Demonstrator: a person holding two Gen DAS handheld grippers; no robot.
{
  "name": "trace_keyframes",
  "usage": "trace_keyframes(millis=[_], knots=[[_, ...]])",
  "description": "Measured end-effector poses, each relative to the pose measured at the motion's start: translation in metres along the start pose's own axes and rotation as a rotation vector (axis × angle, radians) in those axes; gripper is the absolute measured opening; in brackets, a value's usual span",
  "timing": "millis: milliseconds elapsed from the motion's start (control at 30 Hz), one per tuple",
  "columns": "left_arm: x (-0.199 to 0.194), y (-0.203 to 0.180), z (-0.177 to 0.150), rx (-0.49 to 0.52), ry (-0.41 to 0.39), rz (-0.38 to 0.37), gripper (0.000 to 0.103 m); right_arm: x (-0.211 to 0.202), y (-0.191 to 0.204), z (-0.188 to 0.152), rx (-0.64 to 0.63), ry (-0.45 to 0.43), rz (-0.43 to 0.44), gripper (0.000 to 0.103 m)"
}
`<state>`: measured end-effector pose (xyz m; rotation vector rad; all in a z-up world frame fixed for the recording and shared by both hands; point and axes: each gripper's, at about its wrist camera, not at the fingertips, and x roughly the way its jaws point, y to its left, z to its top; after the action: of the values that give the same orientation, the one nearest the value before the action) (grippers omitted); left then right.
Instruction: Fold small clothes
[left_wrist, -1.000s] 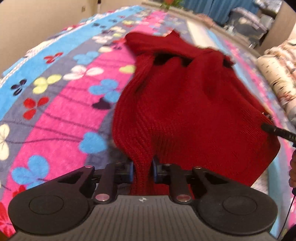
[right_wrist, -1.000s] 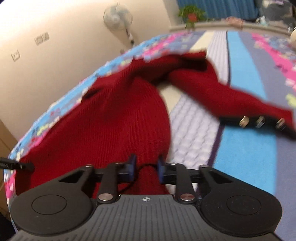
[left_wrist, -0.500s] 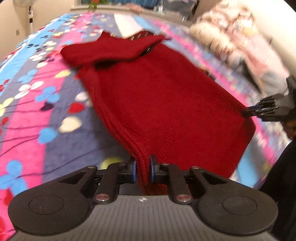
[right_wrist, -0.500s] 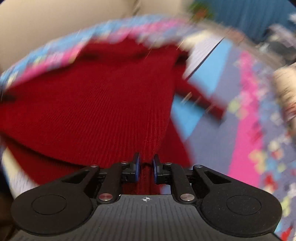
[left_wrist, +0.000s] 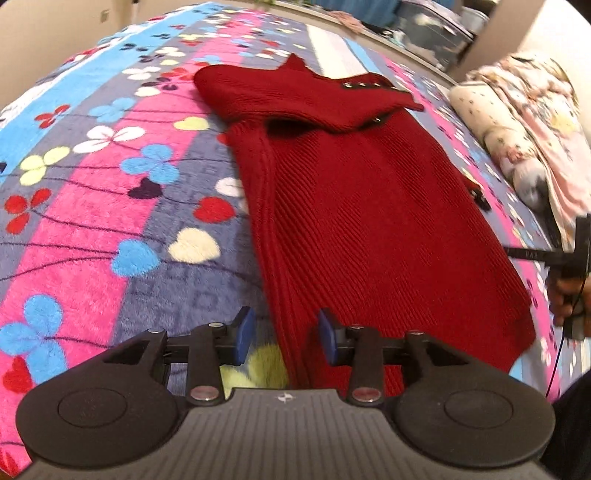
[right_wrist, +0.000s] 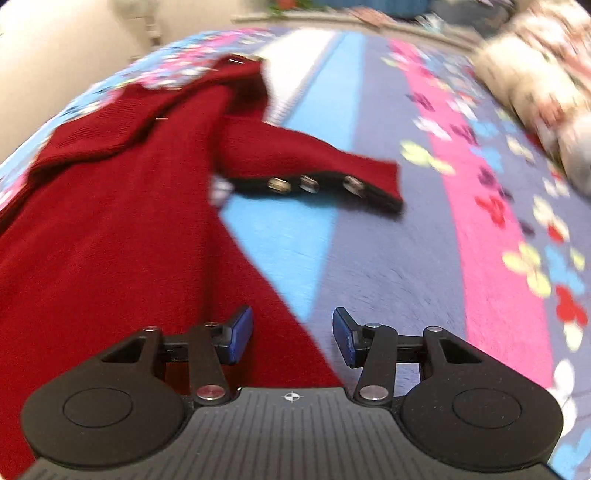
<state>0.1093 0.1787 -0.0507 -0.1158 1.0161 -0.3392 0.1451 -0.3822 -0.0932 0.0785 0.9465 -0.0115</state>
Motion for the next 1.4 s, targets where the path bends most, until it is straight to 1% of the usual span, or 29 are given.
trace_keyframes(millis=[33, 67, 167, 200, 233, 267, 300, 333, 367, 433, 500, 533, 567, 600, 633, 667, 700, 733, 800, 867, 900, 933, 1000, 1100, 1167, 1200, 1233, 1300, 1400], knots=[[0.003, 0.0, 0.002, -0.006, 0.003, 0.009, 0.043, 0.007, -0.005, 0.001, 0.021, 0.016, 0.006, 0.057], [0.005, -0.001, 0.003, -0.006, 0.005, 0.014, 0.043, 0.012, -0.009, 0.0, 0.032, 0.023, 0.015, 0.059], [0.013, -0.005, 0.005, 0.006, 0.013, 0.03, 0.041, 0.017, -0.002, 0.0, -0.005, 0.009, 0.052, 0.058], [0.016, -0.008, 0.006, 0.012, 0.017, 0.037, 0.039, 0.014, 0.001, -0.002, -0.028, 0.003, 0.065, 0.045], [0.019, -0.009, 0.006, 0.019, 0.019, 0.045, 0.028, 0.012, 0.003, -0.004, -0.05, -0.004, 0.089, 0.025], [0.022, -0.01, 0.006, 0.027, 0.023, 0.055, 0.019, 0.01, 0.007, -0.003, -0.069, -0.008, 0.115, 0.02], [0.024, -0.012, 0.006, 0.04, 0.027, 0.075, 0.013, 0.007, 0.011, -0.003, -0.092, -0.019, 0.115, 0.011], [0.026, -0.012, 0.006, 0.048, 0.025, 0.095, 0.012, 0.003, 0.014, -0.004, -0.126, -0.027, 0.109, 0.008], [0.024, -0.012, 0.005, 0.056, 0.019, 0.121, 0.011, -0.002, 0.014, -0.003, -0.138, -0.031, 0.114, 0.007], [0.016, -0.008, 0.003, 0.072, -0.008, 0.198, 0.01, -0.014, 0.005, 0.002, -0.086, -0.037, 0.099, 0.006], [0.002, -0.003, -0.001, 0.05, -0.036, 0.259, 0.01, -0.031, -0.012, 0.004, 0.018, -0.026, 0.011, 0.005], [-0.004, -0.002, -0.003, 0.049, -0.038, 0.28, 0.01, -0.04, -0.017, 0.002, 0.03, -0.027, -0.041, 0.005], [-0.006, -0.002, -0.006, 0.057, -0.024, 0.284, 0.01, -0.047, -0.018, -0.002, 0.01, -0.028, -0.089, 0.005], [-0.004, -0.002, -0.01, 0.076, 0.015, 0.289, 0.01, -0.05, -0.016, -0.006, -0.013, -0.014, -0.096, 0.005], [0.0, -0.003, -0.013, 0.095, 0.047, 0.316, 0.005, -0.051, -0.013, -0.01, -0.033, 0.016, -0.064, 0.006], [0.003, -0.004, -0.014, 0.124, 0.074, 0.371, 0.004, -0.049, -0.009, -0.015, -0.06, 0.052, -0.04, 0.006], [0.005, -0.004, -0.015, 0.157, 0.078, 0.432, 0.005, -0.048, -0.007, -0.017, -0.08, 0.071, -0.056, 0.006], [0.002, -0.002, -0.013, 0.158, 0.057, 0.44, 0.006, -0.046, -0.008, -0.017, -0.094, 0.08, -0.101, 0.007], [-0.014, 0.003, -0.007, 0.101, -0.036, 0.374, 0.009, -0.045, -0.01, -0.012, -0.086, 0.073, -0.137, 0.01], [-0.026, 0.005, -0.001, 0.049, -0.112, 0.281, 0.025, -0.049, -0.012, -0.005, -0.037, 0.011, -0.093, 0.013], [-0.026, 0.006, 0.001, 0.031, -0.117, 0.249, 0.044, -0.049, -0.011, -0.002, -0.027, -0.011, -0.068, 0.022], [-0.023, 0.005, 0.003, 0.019, -0.104, 0.232, 0.052, -0.045, -0.009, -0.001, -0.028, -0.016, -0.049, 0.037], [-0.012, 0.005, 0.007, 0.005, -0.057, 0.207, 0.052, -0.032, -0.004, -0.003, -0.045, 0.014, -0.047, 0.046], [0.006, 0.004, 0.008, 0.016, 0.0, 0.206, 0.052, -0.008, 0.004, -0.001, -0.083, 0.06, -0.078, 0.053], [0.018, 0.001, 0.008, 0.049, 0.036, 0.226, 0.043, -0.003, 0.008, -0.002, -0.107, 0.05, -0.092, 0.05], [0.023, 0.001, 0.007, 0.062, 0.049, 0.235, 0.022, -0.003, 0.008, -0.002, -0.111, 0.043, -0.084, 0.039], [0.025, 0.0, 0.006, 0.079, 0.057, 0.256, 0.012, -0.004, 0.008, -0.001, -0.111, 0.034, -0.08, 0.02], [0.03, 0.004, 0.007, 0.096, 0.049, 0.259, 0.011, -0.009, 0.006, 0.0, -0.106, 0.017, -0.078, 0.008], [0.024, 0.003, 0.005, 0.117, 0.021, 0.275, 0.009, -0.014, -0.004, 0.002, -0.047, 0.013, -0.056, 0.006]])
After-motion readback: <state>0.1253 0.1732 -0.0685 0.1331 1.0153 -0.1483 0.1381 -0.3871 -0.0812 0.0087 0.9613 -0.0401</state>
